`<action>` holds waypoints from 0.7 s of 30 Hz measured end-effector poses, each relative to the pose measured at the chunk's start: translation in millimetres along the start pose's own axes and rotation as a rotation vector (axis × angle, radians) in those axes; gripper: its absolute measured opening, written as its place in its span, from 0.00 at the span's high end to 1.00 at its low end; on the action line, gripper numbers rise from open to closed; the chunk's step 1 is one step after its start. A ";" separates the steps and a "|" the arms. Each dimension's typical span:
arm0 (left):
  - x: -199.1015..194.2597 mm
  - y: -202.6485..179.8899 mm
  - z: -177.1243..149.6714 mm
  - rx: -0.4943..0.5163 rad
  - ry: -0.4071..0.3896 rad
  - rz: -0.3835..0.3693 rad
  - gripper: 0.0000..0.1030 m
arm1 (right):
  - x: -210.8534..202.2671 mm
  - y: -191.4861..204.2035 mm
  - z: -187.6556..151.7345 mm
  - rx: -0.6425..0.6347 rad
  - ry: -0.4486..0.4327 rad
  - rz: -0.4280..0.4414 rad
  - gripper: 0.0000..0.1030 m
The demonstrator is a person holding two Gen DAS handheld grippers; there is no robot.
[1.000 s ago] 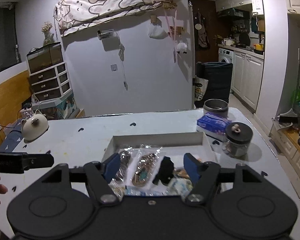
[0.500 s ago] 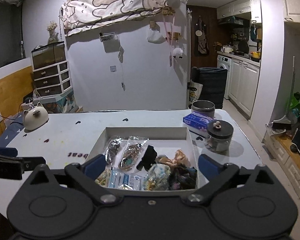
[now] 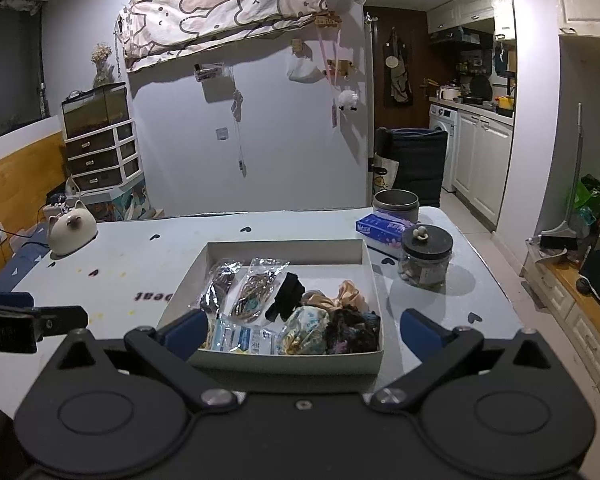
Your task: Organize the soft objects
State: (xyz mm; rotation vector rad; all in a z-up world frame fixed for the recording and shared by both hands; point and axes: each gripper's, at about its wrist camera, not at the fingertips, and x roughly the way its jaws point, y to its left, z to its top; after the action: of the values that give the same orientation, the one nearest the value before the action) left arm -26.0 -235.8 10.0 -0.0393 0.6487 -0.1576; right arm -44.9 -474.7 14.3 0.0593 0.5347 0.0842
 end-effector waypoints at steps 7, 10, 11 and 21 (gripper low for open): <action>-5.8 -2.0 -4.0 0.001 -0.004 0.007 0.00 | -3.7 0.7 -5.7 -0.005 0.014 0.021 0.00; -7.2 -1.4 -4.7 0.001 -0.005 0.010 0.00 | -5.2 2.6 -6.0 -0.009 0.011 0.022 0.00; -7.2 -1.4 -4.8 0.002 -0.005 0.010 0.00 | -5.5 3.1 -6.0 -0.009 0.010 0.021 0.00; -9.8 0.4 -5.6 0.001 -0.004 0.018 0.00 | -6.1 3.5 -5.9 -0.006 0.010 0.021 0.00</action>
State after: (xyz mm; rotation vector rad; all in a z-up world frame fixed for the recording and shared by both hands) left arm -37.0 -233.7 11.4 -0.0327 0.6445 -0.1403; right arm -53.3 -471.6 12.6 0.0591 0.5436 0.1068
